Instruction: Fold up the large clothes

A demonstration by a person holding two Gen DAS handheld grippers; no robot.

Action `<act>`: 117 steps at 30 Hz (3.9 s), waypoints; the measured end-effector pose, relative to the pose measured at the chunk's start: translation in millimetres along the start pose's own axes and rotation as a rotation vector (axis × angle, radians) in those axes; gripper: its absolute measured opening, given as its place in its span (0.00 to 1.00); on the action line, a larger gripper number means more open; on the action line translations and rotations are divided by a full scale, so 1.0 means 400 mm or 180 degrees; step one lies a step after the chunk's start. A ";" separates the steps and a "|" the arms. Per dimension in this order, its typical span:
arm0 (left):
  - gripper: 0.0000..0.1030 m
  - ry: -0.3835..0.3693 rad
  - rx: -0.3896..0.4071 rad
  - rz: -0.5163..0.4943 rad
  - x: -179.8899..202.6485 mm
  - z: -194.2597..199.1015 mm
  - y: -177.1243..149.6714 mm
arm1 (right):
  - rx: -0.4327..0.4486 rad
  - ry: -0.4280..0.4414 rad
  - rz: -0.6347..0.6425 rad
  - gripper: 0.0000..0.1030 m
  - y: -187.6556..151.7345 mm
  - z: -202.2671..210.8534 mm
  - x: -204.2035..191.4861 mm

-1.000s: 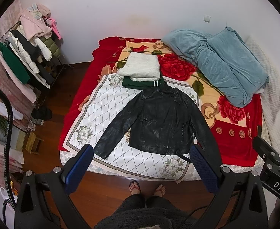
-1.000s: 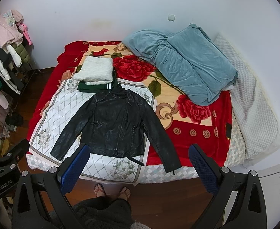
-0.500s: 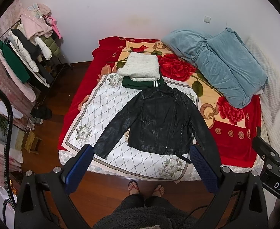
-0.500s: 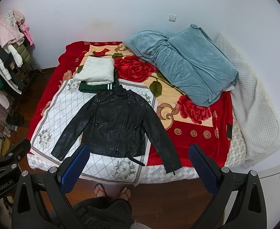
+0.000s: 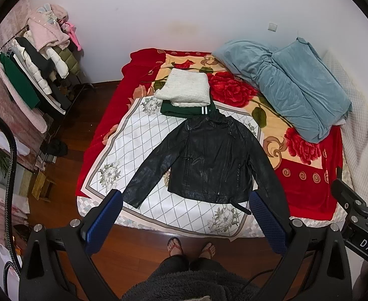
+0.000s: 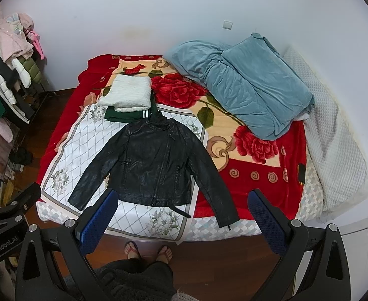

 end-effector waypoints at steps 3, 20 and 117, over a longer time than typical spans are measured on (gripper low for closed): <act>1.00 0.0000 0.0002 0.0008 -0.002 0.000 0.000 | 0.0000 0.0008 -0.0001 1.00 0.001 0.001 -0.004; 1.00 0.0001 0.0020 0.0002 -0.001 0.007 0.005 | 0.0007 0.0018 0.0000 1.00 0.002 0.005 -0.003; 1.00 0.0596 -0.0851 -0.0579 0.403 -1.504 0.181 | 0.0825 0.1102 -0.5306 0.07 -0.443 -1.721 0.665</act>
Point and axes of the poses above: each gripper's, at about its wrist camera, not at the fingertips, and z roughly against the way its jaws point, x to its right, y to its top, the point moved 4 cm from there along -z, roughly the way its jaws point, and after that the axes turned 8 degrees about -x, right-handed, at the moved point
